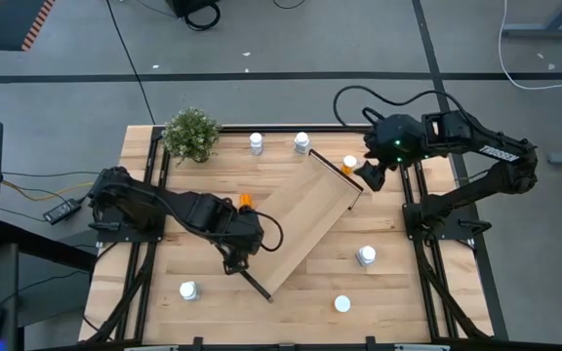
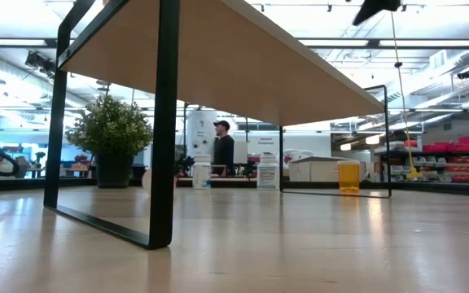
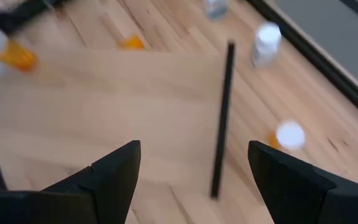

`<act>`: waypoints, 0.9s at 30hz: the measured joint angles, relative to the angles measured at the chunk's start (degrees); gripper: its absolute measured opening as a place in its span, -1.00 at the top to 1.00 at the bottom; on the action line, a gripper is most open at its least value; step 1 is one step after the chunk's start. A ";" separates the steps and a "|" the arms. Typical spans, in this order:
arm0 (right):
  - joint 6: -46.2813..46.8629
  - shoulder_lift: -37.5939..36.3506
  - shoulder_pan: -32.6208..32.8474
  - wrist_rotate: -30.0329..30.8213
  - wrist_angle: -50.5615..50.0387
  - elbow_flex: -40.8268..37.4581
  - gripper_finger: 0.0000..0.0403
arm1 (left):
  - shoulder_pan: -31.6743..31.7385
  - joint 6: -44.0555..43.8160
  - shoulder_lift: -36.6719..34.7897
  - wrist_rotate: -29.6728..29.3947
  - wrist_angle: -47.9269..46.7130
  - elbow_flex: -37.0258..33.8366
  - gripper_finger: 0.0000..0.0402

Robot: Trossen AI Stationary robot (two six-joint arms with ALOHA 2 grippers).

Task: Pick and place medicine bottles onto shelf by color
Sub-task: Put the middle orange pill bottle on the shelf, then put the right white pill bottle on the shelf

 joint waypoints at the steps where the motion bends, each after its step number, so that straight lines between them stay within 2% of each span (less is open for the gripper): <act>1: 0.70 0.07 0.02 0.00 -1.72 -0.15 -0.51 | 0.00 0.01 0.00 -0.51 0.06 0.96 -0.65; 6: 7.19 0.15 1.83 -3.86 -10.27 -3.01 -0.51 | 0.00 0.18 0.00 -3.33 -0.67 6.55 -0.71; 11: 18.64 0.14 9.67 -9.45 -11.01 -8.73 -0.51 | 0.90 3.67 -0.07 -7.03 -1.32 12.56 -0.71; 20: 41.77 0.18 24.31 -16.63 2.92 -21.71 -0.52 | 3.71 6.50 -0.09 -10.76 -1.34 21.66 -0.71; 27: 47.79 0.14 28.61 -17.19 14.93 -35.26 -0.66 | 4.15 7.94 -0.09 -10.86 -1.17 26.01 -0.71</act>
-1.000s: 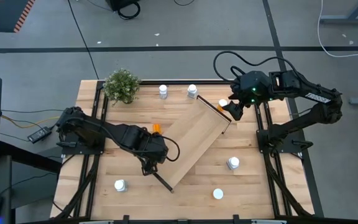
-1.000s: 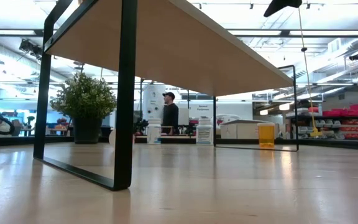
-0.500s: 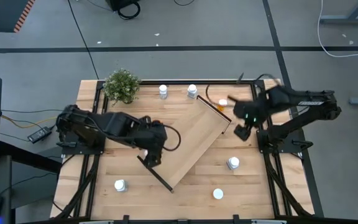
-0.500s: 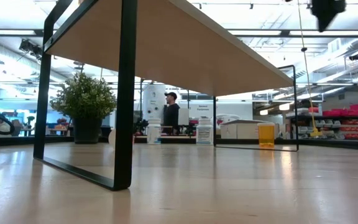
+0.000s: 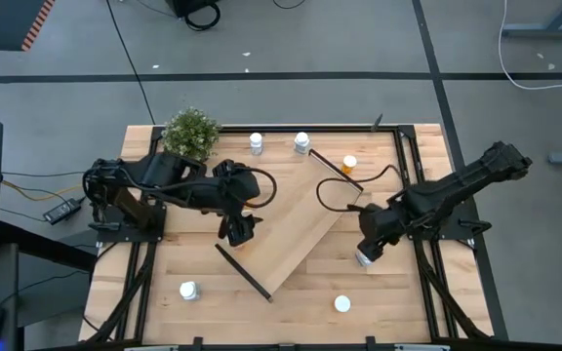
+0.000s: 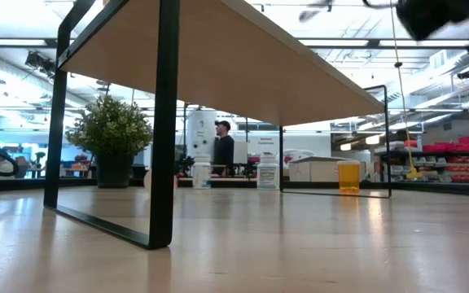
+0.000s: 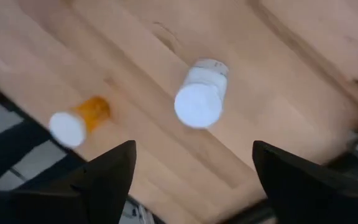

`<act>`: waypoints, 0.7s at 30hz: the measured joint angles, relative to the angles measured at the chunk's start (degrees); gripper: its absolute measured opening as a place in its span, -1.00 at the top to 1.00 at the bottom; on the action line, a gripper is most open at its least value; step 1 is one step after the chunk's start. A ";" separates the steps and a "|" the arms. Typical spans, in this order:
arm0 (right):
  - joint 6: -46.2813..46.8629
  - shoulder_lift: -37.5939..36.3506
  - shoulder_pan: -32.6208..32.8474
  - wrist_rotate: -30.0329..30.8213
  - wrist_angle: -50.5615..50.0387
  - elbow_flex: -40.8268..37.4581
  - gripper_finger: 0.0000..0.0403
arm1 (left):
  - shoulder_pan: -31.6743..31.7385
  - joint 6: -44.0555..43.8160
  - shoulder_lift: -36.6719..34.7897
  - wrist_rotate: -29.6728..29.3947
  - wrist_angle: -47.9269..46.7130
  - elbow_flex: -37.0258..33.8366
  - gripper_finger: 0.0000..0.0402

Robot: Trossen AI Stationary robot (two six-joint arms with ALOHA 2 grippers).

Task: Pick and place medicine bottles onto shelf by color
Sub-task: Put the right white pill bottle on the shelf

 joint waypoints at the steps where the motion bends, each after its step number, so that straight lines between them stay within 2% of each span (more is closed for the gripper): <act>1: 0.52 0.00 -0.06 -0.08 2.36 -2.05 -0.68 | 0.00 0.07 -0.02 0.00 0.10 0.25 -0.71; 4: 1.67 0.02 -0.82 0.30 7.43 -6.58 -0.75 | -0.05 0.06 0.02 0.02 -0.45 0.94 -0.71; 7: 1.85 0.02 -1.38 0.47 8.37 -9.16 -0.78 | -0.86 -0.37 0.00 -0.02 -1.71 1.93 -0.71; 21: 2.01 0.11 -1.20 3.04 17.35 -15.03 -0.78 | -2.45 -3.76 0.00 0.06 -5.45 2.26 -0.71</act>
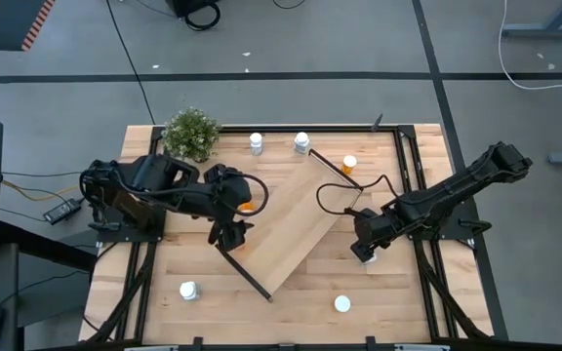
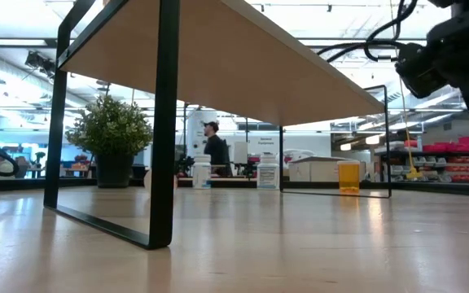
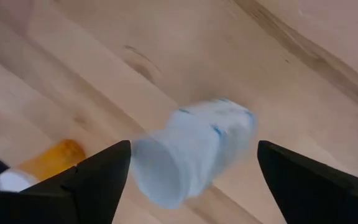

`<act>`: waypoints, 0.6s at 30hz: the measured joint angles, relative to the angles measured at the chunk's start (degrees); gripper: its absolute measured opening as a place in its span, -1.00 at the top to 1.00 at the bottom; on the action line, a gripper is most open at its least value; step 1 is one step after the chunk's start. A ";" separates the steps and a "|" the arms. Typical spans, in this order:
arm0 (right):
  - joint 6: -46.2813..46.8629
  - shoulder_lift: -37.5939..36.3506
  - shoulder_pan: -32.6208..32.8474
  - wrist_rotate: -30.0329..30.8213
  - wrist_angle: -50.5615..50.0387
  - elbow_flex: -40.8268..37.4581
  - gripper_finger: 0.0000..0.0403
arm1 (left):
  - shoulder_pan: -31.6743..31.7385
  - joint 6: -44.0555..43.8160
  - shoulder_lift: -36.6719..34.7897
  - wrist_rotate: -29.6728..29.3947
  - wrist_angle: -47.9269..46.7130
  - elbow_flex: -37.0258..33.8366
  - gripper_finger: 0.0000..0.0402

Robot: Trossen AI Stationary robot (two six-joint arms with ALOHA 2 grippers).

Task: Pick and place medicine bottles onto shelf by color
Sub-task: Put the right white pill bottle on the shelf

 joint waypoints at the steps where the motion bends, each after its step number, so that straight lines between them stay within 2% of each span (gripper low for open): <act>1: -0.01 -0.04 0.00 0.09 0.10 0.08 -0.78 | 0.02 -0.40 0.00 0.00 -0.40 0.00 -0.71; 9: -0.21 -0.04 -0.02 1.25 -1.56 0.09 -0.78 | 0.03 -1.26 0.00 -0.02 -0.83 0.00 -0.71; 18: -2.47 -0.04 1.46 -0.94 -2.41 0.11 -0.78 | -0.26 -2.23 0.00 -0.03 -1.16 0.00 -0.71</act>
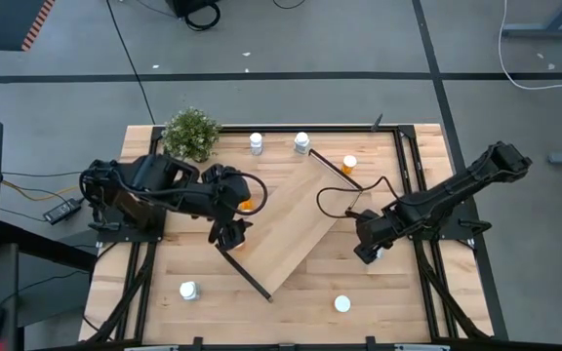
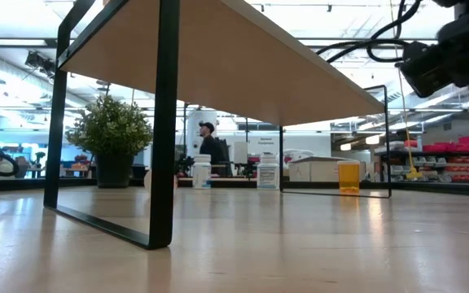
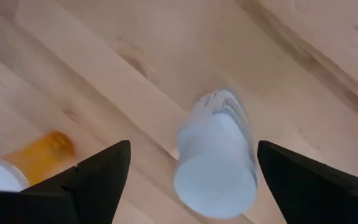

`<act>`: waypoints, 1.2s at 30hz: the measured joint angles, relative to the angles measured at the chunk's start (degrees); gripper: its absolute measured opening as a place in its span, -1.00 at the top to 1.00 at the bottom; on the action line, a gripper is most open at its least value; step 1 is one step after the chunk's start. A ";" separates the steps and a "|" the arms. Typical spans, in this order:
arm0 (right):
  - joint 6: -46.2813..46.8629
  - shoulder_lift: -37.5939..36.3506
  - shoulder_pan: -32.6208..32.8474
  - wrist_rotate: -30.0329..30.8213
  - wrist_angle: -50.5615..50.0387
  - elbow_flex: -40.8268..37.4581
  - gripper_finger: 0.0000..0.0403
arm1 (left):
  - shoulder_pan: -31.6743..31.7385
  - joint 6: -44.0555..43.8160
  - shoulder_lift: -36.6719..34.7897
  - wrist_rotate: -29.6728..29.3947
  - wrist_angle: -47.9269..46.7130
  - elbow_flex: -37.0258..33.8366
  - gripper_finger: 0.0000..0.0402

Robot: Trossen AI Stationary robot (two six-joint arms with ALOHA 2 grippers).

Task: Pick and place medicine bottles onto shelf by color
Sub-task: Put the right white pill bottle on the shelf

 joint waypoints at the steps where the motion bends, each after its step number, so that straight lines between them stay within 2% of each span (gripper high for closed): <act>1: -0.53 0.00 0.67 -0.14 -0.98 0.00 -0.78 | -0.02 -0.02 0.00 0.00 0.01 0.00 -0.71; 9: -4.13 0.00 3.54 4.88 -3.43 0.00 -0.72 | -0.42 -0.39 0.00 0.00 -0.14 0.00 -0.71; 20: -4.21 -0.02 3.54 4.77 -3.29 0.02 -0.16 | -0.43 -0.38 0.00 -0.02 -0.95 -0.02 -0.71; 27: -4.21 -0.02 3.52 0.64 -3.68 0.67 0.08 | -0.42 -0.37 0.00 -0.02 -1.38 -0.02 -0.71; 32: -3.26 -0.02 3.48 -0.80 -6.11 7.05 0.04 | -0.28 -0.49 0.00 0.00 -2.51 -0.02 -0.67; 36: -3.19 -0.02 3.48 3.53 -13.48 16.52 0.02 | -0.25 -0.69 0.00 0.00 -2.49 -0.02 -0.58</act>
